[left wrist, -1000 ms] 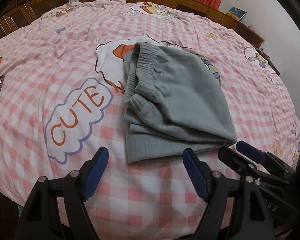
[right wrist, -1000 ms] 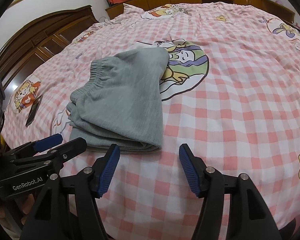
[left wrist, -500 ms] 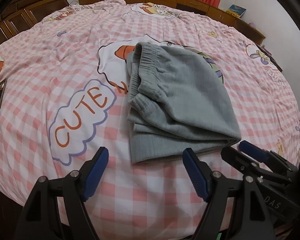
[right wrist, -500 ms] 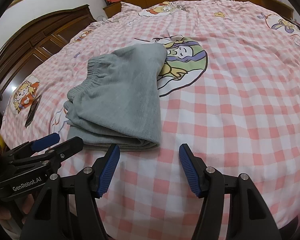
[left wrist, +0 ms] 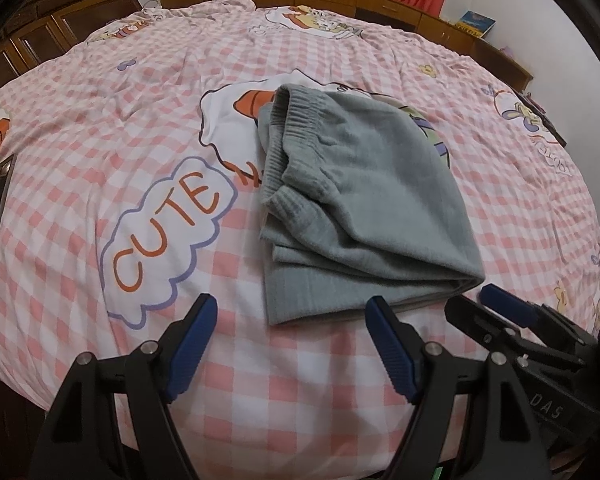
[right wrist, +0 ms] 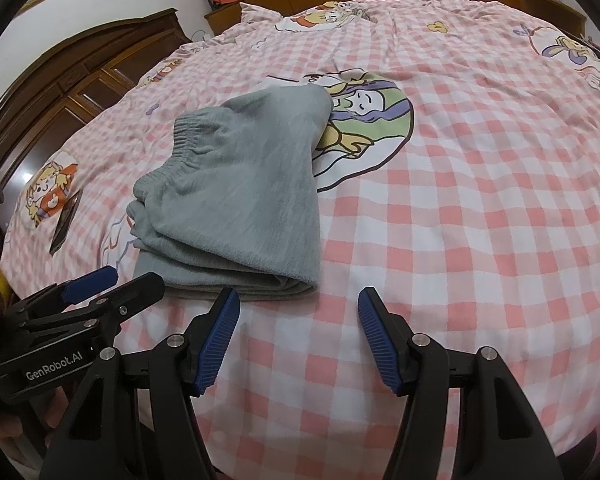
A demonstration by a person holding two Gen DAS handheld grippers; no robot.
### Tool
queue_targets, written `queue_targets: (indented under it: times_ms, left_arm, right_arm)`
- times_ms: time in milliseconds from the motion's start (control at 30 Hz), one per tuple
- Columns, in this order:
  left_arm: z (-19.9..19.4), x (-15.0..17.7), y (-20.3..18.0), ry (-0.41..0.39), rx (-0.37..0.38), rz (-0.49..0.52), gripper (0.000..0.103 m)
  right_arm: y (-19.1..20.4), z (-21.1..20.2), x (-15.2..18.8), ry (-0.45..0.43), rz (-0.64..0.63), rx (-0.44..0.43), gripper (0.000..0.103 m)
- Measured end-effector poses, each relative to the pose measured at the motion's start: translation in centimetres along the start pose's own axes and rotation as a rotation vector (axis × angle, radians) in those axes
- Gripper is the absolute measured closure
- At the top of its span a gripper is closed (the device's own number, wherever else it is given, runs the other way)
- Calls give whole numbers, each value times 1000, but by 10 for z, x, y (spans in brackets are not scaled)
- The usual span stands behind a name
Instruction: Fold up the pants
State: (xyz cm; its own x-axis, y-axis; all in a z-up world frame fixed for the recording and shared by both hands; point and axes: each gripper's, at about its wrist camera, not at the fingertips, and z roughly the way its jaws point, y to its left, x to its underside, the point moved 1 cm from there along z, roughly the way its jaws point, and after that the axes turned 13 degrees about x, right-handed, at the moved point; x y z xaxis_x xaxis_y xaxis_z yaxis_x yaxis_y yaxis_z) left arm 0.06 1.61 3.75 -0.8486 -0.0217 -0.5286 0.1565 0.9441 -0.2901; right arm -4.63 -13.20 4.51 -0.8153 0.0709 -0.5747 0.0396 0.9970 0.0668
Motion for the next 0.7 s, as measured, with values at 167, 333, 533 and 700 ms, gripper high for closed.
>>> queue_targets:
  times_ms: [167, 333, 533, 700]
  left_arm:
    - [0, 1, 1, 2, 4, 1, 23]
    - [0, 1, 1, 1, 14, -2, 23]
    - [0, 1, 1, 2, 15, -3, 23]
    - [0, 1, 1, 2, 14, -3, 23]
  right_arm:
    - [1, 0, 1, 0, 1, 1, 40]
    - [2, 0, 1, -2, 3, 3, 40]
    - [2, -1, 1, -4, 5, 3, 40]
    - [2, -1, 1, -5, 4, 2, 40]
